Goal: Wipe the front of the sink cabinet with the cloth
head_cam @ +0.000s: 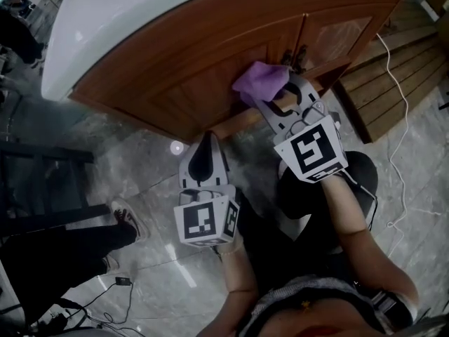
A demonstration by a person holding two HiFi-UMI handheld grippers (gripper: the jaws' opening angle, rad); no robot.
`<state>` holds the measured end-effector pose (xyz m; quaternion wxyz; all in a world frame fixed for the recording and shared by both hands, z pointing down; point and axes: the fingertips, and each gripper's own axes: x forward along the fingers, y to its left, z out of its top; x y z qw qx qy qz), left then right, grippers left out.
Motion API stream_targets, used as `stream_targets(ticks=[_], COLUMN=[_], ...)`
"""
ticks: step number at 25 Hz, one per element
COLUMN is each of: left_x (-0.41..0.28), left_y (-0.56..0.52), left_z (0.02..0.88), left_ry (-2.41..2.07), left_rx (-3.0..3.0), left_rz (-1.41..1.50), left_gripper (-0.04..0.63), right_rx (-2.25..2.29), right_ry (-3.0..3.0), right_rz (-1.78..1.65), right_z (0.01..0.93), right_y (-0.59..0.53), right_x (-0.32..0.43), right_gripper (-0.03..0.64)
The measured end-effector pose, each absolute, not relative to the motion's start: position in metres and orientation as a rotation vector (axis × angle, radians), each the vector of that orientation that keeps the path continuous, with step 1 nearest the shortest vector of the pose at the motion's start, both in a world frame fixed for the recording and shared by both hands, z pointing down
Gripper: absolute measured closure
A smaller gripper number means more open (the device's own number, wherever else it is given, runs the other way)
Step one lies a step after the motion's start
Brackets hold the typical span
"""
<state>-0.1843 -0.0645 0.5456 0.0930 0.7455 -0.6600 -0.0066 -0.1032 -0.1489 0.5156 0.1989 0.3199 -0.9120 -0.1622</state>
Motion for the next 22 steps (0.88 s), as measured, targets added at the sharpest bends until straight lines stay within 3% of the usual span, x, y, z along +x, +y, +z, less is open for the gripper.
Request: stream_targets(ticks=[22], left_x=[-0.1919], left_y=[-0.0569], left_z=[0.552], left_ry=[-1.952], left_rx=[2.205], left_rz=[0.006], left_gripper=[0.595], right_rx=[0.929], right_ry=[-2.505], right_rz=[-0.469], right_z=[0.5158], right_y=[-0.1556], right_x=[-0.091], right_gripper=[0.457])
